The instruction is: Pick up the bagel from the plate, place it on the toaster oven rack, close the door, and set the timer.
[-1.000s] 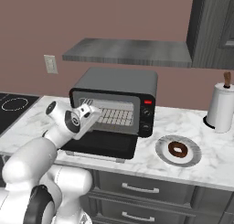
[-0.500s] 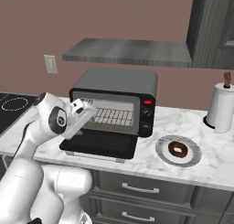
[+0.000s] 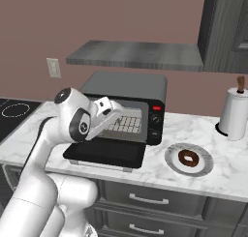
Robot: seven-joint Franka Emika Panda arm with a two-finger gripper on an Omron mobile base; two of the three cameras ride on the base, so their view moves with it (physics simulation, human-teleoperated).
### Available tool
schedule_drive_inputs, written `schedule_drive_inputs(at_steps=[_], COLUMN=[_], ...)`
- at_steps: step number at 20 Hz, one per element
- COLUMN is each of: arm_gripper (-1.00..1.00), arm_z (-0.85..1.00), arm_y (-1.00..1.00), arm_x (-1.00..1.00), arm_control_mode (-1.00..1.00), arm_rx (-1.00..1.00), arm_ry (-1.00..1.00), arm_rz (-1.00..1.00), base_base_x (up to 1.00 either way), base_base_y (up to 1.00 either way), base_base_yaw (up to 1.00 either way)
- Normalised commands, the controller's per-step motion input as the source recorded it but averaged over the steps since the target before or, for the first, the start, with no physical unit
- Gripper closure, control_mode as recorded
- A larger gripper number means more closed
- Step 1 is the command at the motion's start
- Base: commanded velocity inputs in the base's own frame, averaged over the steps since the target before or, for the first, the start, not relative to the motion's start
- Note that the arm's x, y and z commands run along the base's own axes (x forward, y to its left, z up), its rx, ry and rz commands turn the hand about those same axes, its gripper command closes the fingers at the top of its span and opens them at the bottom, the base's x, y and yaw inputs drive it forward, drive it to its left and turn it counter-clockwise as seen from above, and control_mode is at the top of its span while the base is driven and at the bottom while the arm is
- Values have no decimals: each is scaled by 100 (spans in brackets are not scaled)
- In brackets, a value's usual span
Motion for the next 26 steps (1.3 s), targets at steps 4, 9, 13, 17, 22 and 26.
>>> schedule_drive_inputs(at_steps=[4, 9, 13, 17, 22, 26], arm_gripper=[-100, -100, -100, -100, -100, -100], arm_z=[36, 0, -13, -48, -51, -45], arm_y=[-96, -91, -77, -58, -44, -40], arm_x=[11, 29, 21, 5, 1, 14], arm_control_mode=[-100, -100, -100, -100, -100, -100], arm_rx=[20, 16, 14, 10, 8, 8], arm_ry=[17, 17, 21, 16, 8, 3], arm_rz=[-15, -13, -11, -8, -3, 0], base_base_x=[0, 0, 0, 0, 0, 0], base_base_y=[0, 0, 0, 0, 0, 0], base_base_yaw=[0, 0, 0, 0, 0, 0])
